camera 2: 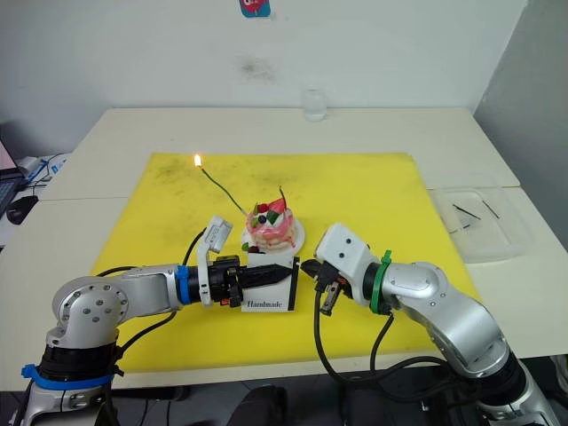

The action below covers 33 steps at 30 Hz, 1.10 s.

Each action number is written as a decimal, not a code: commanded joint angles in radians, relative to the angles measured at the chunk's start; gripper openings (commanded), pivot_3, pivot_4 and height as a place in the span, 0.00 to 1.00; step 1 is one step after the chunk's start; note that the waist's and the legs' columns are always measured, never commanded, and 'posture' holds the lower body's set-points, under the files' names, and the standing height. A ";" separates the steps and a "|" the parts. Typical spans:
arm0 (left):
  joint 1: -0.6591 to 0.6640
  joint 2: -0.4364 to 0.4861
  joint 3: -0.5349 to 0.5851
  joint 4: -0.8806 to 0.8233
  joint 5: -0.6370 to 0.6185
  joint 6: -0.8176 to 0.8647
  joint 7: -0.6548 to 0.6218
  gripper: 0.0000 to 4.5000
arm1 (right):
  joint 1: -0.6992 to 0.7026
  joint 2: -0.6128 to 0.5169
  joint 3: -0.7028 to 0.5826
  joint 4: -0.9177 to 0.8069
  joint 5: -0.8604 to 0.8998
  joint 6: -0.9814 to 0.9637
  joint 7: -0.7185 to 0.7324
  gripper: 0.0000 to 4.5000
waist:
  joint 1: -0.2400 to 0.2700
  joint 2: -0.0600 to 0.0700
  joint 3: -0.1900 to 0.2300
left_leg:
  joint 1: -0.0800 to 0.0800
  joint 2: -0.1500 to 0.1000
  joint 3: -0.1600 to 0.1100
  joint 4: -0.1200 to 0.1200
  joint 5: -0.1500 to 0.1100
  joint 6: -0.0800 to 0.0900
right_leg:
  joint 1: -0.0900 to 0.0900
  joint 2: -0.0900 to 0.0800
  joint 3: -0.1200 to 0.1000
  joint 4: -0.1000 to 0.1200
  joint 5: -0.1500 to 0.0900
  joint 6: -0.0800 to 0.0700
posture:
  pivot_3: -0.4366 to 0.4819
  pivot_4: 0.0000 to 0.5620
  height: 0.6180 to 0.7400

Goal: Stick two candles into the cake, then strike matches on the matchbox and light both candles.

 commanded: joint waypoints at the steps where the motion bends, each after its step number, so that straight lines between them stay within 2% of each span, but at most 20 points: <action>1: -0.005 0.011 -0.008 -0.043 -0.004 -0.013 -0.034 0.00 | -0.036 0.030 -0.028 0.018 -0.044 -0.051 -0.055 0.01 | 0.000 0.000 0.000 | 0.000 0.000 0.000 0.000 0.000 0.000 | 0.000 0.000 0.000 0.000 0.000 0.000 | 0.48 0.27 1.00; 5: 0.021 0.035 -0.007 -0.059 0.010 -0.017 -0.054 0.00 | -0.086 0.070 -0.097 0.060 -0.067 -0.103 -0.098 0.01 | -0.001 0.000 0.000 | 0.000 0.000 0.000 0.000 0.000 0.000 | 0.000 0.000 0.000 0.000 0.000 0.000 | 0.48 0.27 1.00; 8: 0.033 0.044 -0.003 -0.060 0.023 -0.024 -0.058 0.00 | -0.092 0.062 -0.122 0.047 -0.039 -0.099 -0.068 0.01 | 0.000 0.000 0.000 | 0.000 0.000 0.000 0.000 0.000 0.000 | 0.000 0.000 0.000 0.000 0.000 0.000 | 0.48 0.27 1.00; 11: 0.031 0.032 0.002 -0.052 0.051 -0.051 -0.034 0.00 | -0.068 -0.012 -0.103 -0.018 0.026 -0.066 0.037 0.01 | 0.004 0.000 0.000 | -0.001 0.000 0.000 0.000 0.000 0.000 | 0.000 0.000 0.000 -0.001 0.000 0.000 | 0.48 0.27 1.00; 14: 0.023 0.031 -0.017 -0.051 0.119 -0.107 -0.035 0.00 | -0.073 -0.049 -0.088 -0.048 0.067 -0.011 0.067 0.01 | 0.003 0.000 0.000 | -0.001 0.000 0.000 0.000 0.000 0.000 | 0.000 0.000 0.000 -0.001 0.000 0.000 | 0.48 0.27 1.00; 23: 0.032 0.026 -0.083 -0.121 0.239 -0.222 -0.072 0.00 | -0.140 -0.056 0.004 -0.020 0.001 0.035 0.010 0.01 | 0.002 0.000 0.000 | 0.000 0.000 0.000 0.000 0.000 0.000 | 0.000 0.000 0.000 0.000 0.000 0.000 | 0.48 0.27 1.00; 33: 0.025 0.015 -0.100 -0.121 0.273 -0.242 -0.086 0.00 | -0.127 -0.065 0.041 -0.012 -0.023 0.038 0.009 0.01 | 0.002 0.000 0.000 | -0.001 0.000 0.000 0.000 0.000 0.000 | 0.000 0.000 0.000 -0.001 0.000 0.000 | 0.48 0.27 1.00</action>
